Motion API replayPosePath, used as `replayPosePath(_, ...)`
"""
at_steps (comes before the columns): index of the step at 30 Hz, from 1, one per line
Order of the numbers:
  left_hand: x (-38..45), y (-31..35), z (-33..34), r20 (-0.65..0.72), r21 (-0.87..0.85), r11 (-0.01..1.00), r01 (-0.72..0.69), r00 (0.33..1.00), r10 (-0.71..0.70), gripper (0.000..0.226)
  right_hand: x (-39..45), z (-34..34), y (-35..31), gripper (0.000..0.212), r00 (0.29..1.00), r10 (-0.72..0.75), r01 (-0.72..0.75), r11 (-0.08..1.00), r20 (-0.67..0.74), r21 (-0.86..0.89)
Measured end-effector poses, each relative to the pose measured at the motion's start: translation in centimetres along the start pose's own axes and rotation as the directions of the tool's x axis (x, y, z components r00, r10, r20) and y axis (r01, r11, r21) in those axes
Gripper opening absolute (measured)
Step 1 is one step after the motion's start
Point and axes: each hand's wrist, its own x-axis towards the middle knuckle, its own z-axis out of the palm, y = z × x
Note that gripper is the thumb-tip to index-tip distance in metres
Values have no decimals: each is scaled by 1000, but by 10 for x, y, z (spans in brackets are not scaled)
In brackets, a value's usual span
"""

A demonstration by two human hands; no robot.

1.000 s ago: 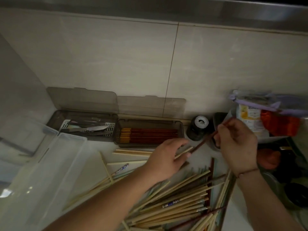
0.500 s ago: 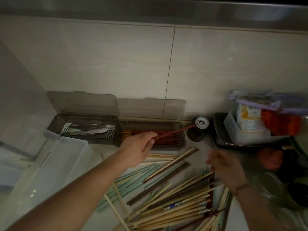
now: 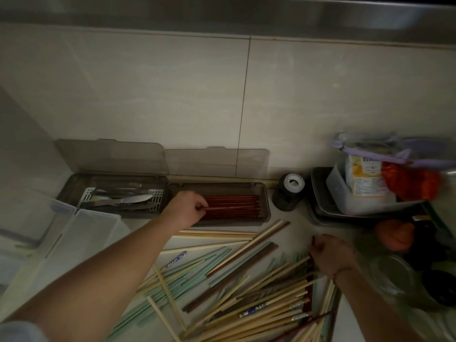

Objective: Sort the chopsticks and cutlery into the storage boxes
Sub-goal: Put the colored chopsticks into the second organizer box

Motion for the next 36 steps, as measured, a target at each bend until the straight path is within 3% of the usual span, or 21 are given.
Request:
replayPosePath(6,5,0,1,5,-52,996,70,998,-70,17,8,4,-2,34,1000,0,-2,990,-12,-138)
replayPosePath(9,3,-1,4,-75,-48,996,70,995,-73,14,12,6,-2,36,999,32,-38,983,-34,-178)
replayPosePath(12,-13,3,11,-305,-4,992,-123,945,116,18,12,5,-3,39,995,83,-89,989,-56,-114)
replayPosePath(14,-38,18,21,-425,44,937,-346,842,331,20,10,3,-4,45,988,139,-144,987,-70,-75)
replayPosePath(15,-53,26,30,-417,67,886,-460,793,443,20,9,1,-5,47,986,154,-159,985,-70,-71)
replayPosePath(18,-100,55,67,-155,85,681,-727,666,730,22,6,0,-9,40,990,131,-136,984,-51,-115)
replayPosePath(20,-126,69,92,74,114,595,-795,604,793,22,4,-4,-13,36,992,120,-125,983,-46,-135)
replayPosePath(22,-144,75,112,189,187,572,-799,601,777,26,4,-7,-14,39,995,98,-101,985,-26,-142)
replayPosePath(26,-162,77,121,288,206,629,-750,661,693,41,3,-16,-13,45,996,71,-76,991,-54,-113)
replayPosePath(30,-171,70,121,283,243,593,-768,641,713,37,-2,-28,-17,27,992,-5,12,998,-124,55)
replayPosePath(36,-180,57,119,293,275,577,-769,639,711,27,-16,-56,-23,11,977,11,66,934,-212,352)
